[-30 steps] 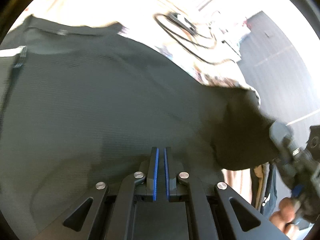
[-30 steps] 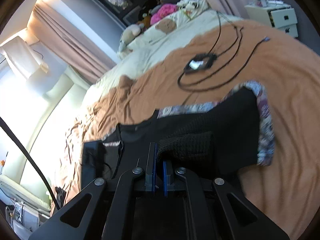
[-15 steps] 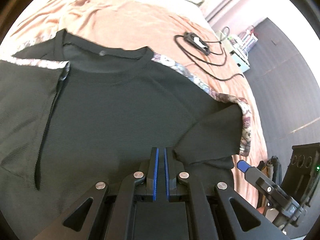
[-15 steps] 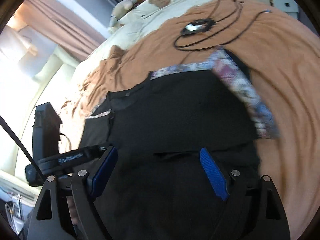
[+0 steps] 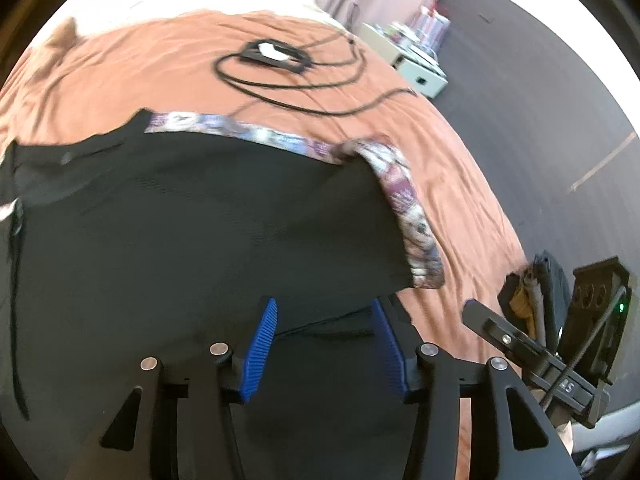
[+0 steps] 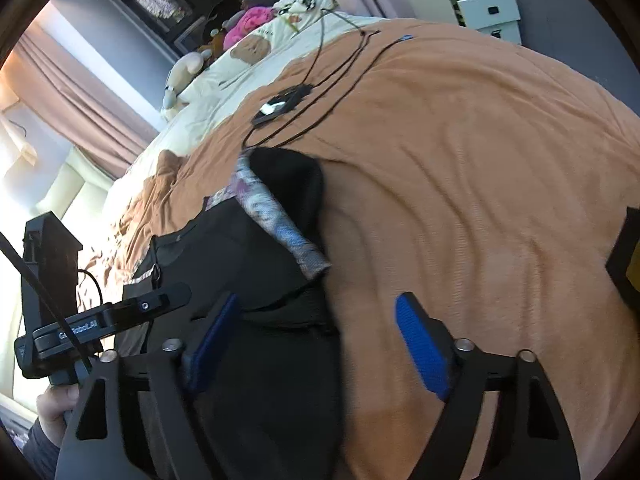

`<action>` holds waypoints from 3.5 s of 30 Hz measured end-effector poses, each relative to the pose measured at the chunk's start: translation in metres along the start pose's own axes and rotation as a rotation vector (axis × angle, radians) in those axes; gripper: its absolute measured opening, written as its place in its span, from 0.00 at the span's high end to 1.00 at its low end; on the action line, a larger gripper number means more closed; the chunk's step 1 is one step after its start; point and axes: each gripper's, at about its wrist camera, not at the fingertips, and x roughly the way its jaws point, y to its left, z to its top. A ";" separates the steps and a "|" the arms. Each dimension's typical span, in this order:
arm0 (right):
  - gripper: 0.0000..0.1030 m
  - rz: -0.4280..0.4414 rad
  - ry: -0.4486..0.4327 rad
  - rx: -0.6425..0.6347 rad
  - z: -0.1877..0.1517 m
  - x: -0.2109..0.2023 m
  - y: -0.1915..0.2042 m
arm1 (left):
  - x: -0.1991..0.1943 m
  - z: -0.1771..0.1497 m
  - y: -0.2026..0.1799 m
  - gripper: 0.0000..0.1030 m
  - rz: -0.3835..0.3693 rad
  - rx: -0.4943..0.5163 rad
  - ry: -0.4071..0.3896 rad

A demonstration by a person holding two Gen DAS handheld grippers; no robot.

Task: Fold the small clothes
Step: 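Lift the gripped side and fold it over toward the first folded panel, then lower the folded side flat onto the shirt body and release, then open both grippers and lift them off the folded black shirt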

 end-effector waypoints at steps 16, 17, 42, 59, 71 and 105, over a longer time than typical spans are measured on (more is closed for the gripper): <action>0.56 -0.018 -0.002 0.036 -0.045 0.001 -0.026 | 0.078 -0.003 -0.062 0.31 0.110 0.237 0.070; 0.58 -0.019 0.002 0.043 -0.046 0.001 -0.027 | 0.080 -0.002 -0.063 0.29 0.122 0.241 0.066; 0.63 0.066 -0.005 -0.002 -0.045 0.006 -0.004 | -0.011 0.044 0.017 0.90 0.222 0.075 -0.088; 0.63 0.083 0.106 -0.110 -0.042 0.040 0.008 | -0.019 0.042 0.098 0.38 0.325 -0.088 -0.052; 0.63 0.047 0.103 -0.174 -0.049 0.046 0.028 | -0.010 -0.010 0.113 0.38 0.226 -0.148 0.034; 0.70 0.037 0.108 -0.182 -0.048 0.052 0.038 | -0.032 -0.067 0.100 0.93 0.150 -0.135 0.127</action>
